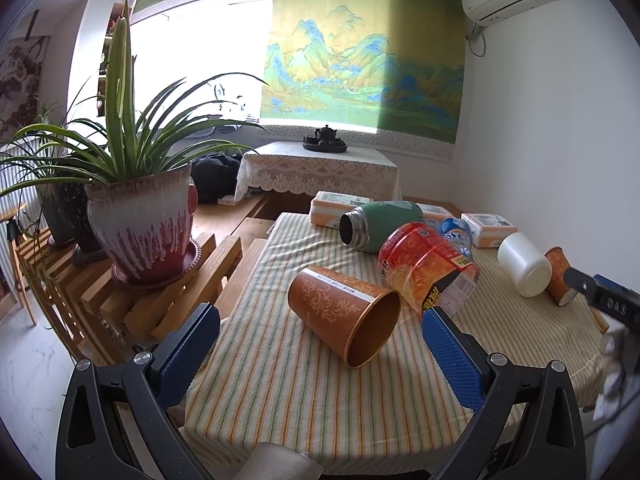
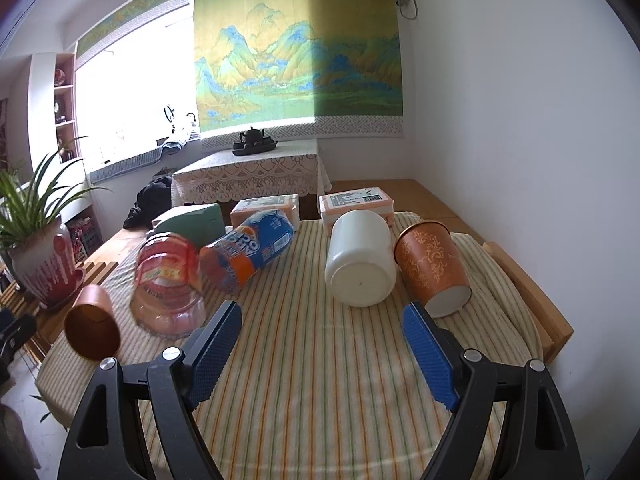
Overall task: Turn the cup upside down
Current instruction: 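Move the right gripper to the white cup lying on its side and close on it, then lift the white cup off the table with the right gripper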
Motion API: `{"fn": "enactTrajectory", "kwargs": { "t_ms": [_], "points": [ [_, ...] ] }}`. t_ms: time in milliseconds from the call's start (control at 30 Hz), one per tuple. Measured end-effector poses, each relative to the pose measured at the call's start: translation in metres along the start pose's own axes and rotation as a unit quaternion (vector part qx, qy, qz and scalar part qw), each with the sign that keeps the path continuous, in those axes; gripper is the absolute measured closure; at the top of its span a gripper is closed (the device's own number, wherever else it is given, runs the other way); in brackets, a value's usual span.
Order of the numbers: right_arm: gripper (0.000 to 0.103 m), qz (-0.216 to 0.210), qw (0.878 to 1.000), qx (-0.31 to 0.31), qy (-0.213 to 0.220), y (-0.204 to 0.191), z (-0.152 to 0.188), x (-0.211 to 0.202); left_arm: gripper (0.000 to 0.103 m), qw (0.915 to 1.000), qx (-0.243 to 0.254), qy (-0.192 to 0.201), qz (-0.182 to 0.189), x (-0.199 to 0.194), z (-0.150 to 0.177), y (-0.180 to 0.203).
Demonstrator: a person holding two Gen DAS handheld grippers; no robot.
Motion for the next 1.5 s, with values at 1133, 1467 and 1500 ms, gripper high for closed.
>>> {"fn": "enactTrajectory", "kwargs": {
  "t_ms": [1133,1467,1500],
  "points": [
    [0.024,0.026,0.988,-0.022,-0.153,0.028,-0.03,0.138,0.001,0.9999,-0.011,-0.004,-0.009,0.008,-0.001,-0.014],
    [0.035,0.051,0.985,-0.031,-0.163,0.03,-0.028,0.138,0.001,0.9999,-0.011,-0.001,-0.006,0.001,-0.003,-0.013],
    [0.035,0.047,0.985,-0.028,-0.163,0.03,-0.028,0.136,0.001,0.9999,-0.011,-0.001,-0.006,0.001,-0.004,-0.013]
  ]
}}
Point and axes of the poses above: each gripper's, at about its wrist camera, not at the fingertips, and x roughly the way its jaws point, y to its right, z to its underside, the point moved 6 cm from there along x, roughly the way its jaws point, and after that the axes turned 11 degrees about -x, right-handed, at the moved point
